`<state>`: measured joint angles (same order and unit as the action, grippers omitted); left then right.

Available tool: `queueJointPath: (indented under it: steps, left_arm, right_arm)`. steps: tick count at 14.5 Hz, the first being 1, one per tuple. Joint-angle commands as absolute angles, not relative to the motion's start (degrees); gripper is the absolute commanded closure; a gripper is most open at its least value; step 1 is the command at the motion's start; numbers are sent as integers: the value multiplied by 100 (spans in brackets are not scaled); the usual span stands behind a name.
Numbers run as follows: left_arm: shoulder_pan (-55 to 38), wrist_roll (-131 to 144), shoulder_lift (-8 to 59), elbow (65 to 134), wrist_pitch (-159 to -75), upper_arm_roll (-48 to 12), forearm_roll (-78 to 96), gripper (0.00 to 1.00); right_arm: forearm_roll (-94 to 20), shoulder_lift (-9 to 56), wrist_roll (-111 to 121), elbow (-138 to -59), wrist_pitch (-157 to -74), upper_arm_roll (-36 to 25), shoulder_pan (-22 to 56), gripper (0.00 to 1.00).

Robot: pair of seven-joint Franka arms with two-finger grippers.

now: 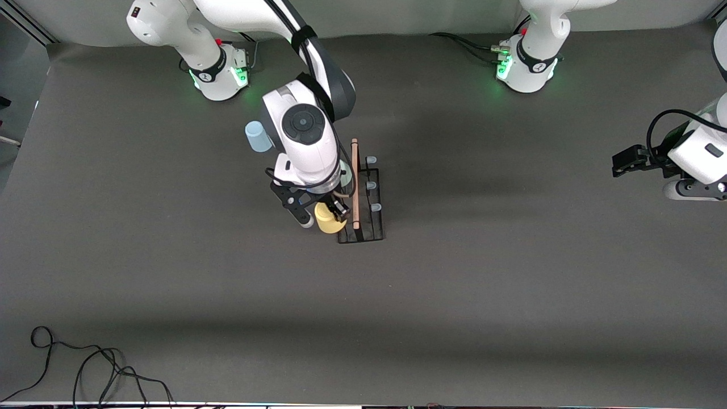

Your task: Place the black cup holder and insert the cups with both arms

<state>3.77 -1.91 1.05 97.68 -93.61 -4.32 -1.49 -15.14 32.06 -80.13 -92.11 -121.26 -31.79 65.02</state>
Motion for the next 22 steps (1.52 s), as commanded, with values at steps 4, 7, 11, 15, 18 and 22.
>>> queueJointPath:
  steps: [4,7,11,15,18,22]
  left_arm:
    - [396,-272,97,9747,-9352,-448,-211,0]
    - [396,-272,97,9747,-9352,-448,-211,0]
    - [396,-272,105,9747,-9352,-448,-211,0]
    - [396,-272,105,9747,-9352,-439,-211,0]
    - [396,-272,105,9747,-9352,-440,-211,0]
    - [396,-272,105,9747,-9352,-440,-211,0]
  right_arm:
    - [-1713,3568,-7972,-9378,-12752,-3094,6557,100]
    - [-1723,3490,-7963,-9326,-12683,-3102,6478,1]
    - [-1705,3164,-7945,-8310,-11107,-3164,6206,0]
    - [-1662,2762,-7745,-7374,-9476,-3182,6064,0]
    - [-1582,2146,-6632,-7497,-8897,-3400,6047,0]
    - [-1144,1418,-4566,-7934,-8657,-3753,5794,0]
